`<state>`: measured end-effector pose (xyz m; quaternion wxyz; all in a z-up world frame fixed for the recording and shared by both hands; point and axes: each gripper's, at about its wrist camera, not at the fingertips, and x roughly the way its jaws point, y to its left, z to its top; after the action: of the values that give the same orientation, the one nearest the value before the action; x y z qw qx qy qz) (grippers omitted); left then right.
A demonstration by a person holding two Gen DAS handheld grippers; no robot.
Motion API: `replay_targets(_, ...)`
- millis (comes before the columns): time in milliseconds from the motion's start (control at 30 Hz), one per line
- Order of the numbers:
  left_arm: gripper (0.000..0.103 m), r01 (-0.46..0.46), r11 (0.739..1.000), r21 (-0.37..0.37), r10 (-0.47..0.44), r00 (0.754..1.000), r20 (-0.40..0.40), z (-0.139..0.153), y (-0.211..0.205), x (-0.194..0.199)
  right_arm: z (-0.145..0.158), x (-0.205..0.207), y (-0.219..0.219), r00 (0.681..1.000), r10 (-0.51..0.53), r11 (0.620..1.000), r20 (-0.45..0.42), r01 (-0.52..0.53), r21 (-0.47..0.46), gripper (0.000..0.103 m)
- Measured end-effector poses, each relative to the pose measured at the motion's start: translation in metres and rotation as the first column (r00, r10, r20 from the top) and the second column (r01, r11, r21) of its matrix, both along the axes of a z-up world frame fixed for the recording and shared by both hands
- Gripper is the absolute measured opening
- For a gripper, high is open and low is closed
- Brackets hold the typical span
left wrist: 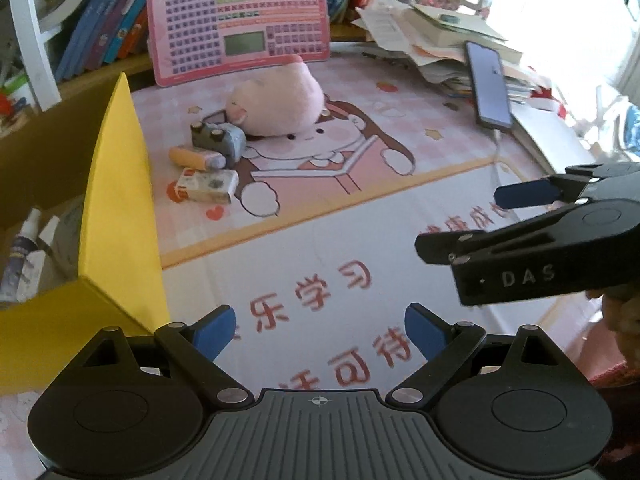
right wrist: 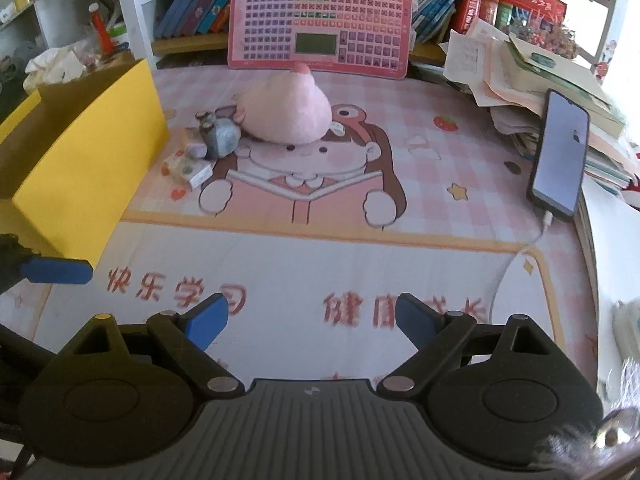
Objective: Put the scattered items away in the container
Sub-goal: 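Move the right tool to the pink plush pig while the left tool approaches the white medicine box, then close the right tool on the plush pig while the left tool grips the white medicine box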
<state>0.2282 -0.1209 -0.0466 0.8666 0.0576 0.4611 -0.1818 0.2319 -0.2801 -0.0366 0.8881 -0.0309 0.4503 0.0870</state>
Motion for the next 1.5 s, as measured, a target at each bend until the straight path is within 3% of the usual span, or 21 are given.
replay_targets(333,0.094,-0.136,0.981,0.137,0.122,0.987,0.109,-0.006,-0.025,0.035,-0.005,0.053,-0.02,0.999,0.042,0.997,0.03,-0.044,0.066,0.091)
replay_targets(467,0.094,-0.22,0.966,0.137,0.203,0.971,0.128,-0.009,-0.026,0.055,-0.006,0.078,-0.021,0.997,0.059,0.995,0.053,-0.063,0.078,0.091)
replay_targets(567,0.094,-0.279,0.948,0.151,0.253,0.952,0.173,-0.012,-0.032,0.071,-0.006,0.097,-0.019,0.994,0.077,0.993,0.071,-0.083,0.086,0.091)
replay_targets(700,0.094,-0.393,0.911,0.13,0.36,0.907,0.216,-0.014,-0.038,0.088,-0.005,0.12,-0.011,0.985,0.123,0.988,0.117,-0.132,0.075,0.091)
replay_targets(867,0.093,-0.504,0.856,0.113,0.478,0.855,0.2,-0.024,-0.04,0.109,-0.004,0.148,0.001,0.973,0.174,0.979,0.154,-0.187,0.076,0.091)
replay_targets(1033,0.092,-0.563,0.818,0.117,0.538,0.821,0.188,-0.032,-0.036,0.122,-0.012,0.174,0.016,0.961,0.226,0.97,0.158,-0.238,0.056,0.091)
replay_targets(1333,0.086,-0.611,0.781,0.134,0.599,0.792,0.12,-0.043,-0.027,0.14,-0.032,0.204,0.032,0.957,0.263,0.961,0.124,-0.271,0.048,0.091)
replay_targets(1500,0.086,-0.636,0.764,0.108,0.626,0.772,0.111,-0.046,-0.026,0.148,-0.039,0.21,0.029,0.959,0.259,0.96,0.115,-0.268,0.075,0.089)
